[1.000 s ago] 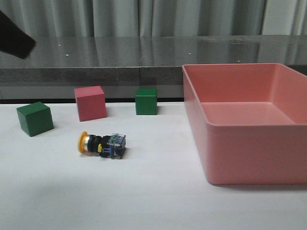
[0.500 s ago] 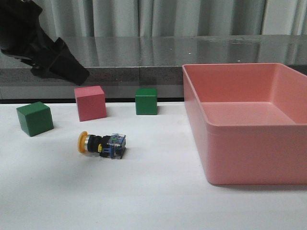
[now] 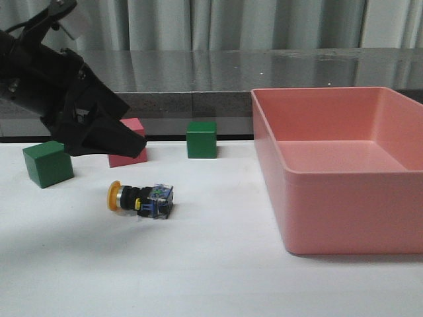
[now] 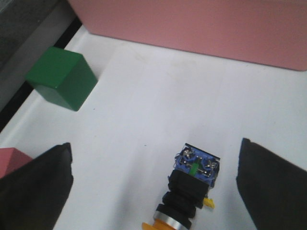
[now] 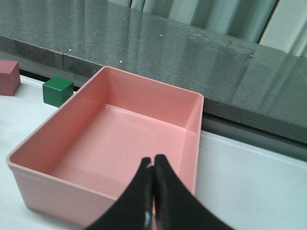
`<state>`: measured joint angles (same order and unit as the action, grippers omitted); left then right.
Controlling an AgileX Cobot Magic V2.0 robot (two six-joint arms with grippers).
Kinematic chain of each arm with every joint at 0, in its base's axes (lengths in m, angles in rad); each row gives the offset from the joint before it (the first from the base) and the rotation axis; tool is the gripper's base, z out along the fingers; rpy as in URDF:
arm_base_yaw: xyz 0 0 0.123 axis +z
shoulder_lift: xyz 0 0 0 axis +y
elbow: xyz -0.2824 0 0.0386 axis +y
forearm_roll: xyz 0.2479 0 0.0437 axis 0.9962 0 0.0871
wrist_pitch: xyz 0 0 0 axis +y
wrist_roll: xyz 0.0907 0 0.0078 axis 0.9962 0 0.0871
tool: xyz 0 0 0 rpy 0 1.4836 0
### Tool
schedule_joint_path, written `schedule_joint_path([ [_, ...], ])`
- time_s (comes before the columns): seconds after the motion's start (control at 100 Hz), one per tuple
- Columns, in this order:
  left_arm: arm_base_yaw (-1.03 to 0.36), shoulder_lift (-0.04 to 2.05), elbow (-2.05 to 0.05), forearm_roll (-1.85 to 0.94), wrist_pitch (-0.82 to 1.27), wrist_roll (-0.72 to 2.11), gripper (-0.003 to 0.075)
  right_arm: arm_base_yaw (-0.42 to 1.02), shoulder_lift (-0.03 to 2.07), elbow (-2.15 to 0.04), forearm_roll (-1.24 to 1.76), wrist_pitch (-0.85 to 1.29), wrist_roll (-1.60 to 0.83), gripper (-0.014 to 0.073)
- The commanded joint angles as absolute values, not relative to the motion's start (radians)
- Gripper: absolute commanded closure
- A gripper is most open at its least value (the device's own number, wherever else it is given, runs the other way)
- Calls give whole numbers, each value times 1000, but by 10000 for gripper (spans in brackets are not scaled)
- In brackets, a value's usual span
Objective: Place and stand button with both arms
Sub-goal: 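Lower the left gripper to the lying button and grasp its body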
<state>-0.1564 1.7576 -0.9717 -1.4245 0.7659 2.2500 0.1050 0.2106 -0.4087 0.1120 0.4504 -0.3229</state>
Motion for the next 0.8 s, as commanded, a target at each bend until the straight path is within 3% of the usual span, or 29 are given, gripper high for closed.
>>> schedule_joint_path([
  [0.0,-111,1763,-999,-1503,890,2298,59,100,218,-433,121,380,-324,655],
  [0.2,-47,1856,-999,-1490,967,2324,59,100,218,-433,121,387,-324,655],
  [0.4,-47,1912,-999,-1490,983,2501,59,100,218,-433,121,389,-324,655],
  [0.79,-63,2014,-999,-1490,979,2558,59,100,218,-433,121,392,-324,655],
])
